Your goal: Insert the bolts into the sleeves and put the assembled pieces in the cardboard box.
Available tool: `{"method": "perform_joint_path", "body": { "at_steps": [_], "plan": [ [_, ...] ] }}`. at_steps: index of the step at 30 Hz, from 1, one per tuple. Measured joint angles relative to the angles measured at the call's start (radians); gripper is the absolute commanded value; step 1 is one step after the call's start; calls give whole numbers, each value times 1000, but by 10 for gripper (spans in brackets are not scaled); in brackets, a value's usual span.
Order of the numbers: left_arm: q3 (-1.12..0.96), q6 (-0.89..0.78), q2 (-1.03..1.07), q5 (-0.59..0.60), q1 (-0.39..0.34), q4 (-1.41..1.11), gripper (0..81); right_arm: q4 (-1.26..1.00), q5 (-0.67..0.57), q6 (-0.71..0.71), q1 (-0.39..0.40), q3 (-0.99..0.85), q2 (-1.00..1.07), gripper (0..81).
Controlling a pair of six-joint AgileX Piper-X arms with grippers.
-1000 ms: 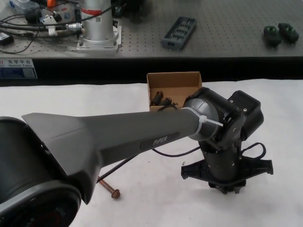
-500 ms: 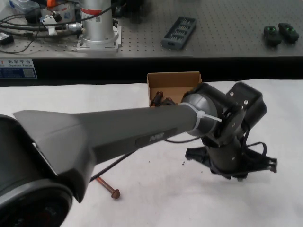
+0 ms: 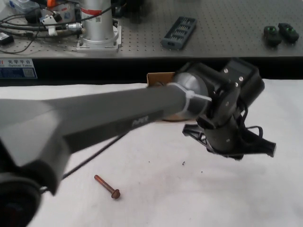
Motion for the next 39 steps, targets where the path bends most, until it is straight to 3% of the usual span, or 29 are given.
{"method": "perform_joint_path", "body": {
  "at_steps": [12,18,26,32,39],
  "plan": [
    [408,17,-347,-17,106,-184,44,-129,-133,-27,0,0,148,191],
    [608,17,-546,-18,131,-298,44,-273,-292,-63,0,0,247,191],
    [778,-10,-716,-40,131,-395,44,-496,-613,-116,0,0,539,191],
    [958,-21,-909,-114,131,-429,44,-647,-725,-92,0,0,655,191],
    [1101,-25,-1036,-143,212,-438,44,-798,-888,-14,0,-6,729,191]
  ]
}}
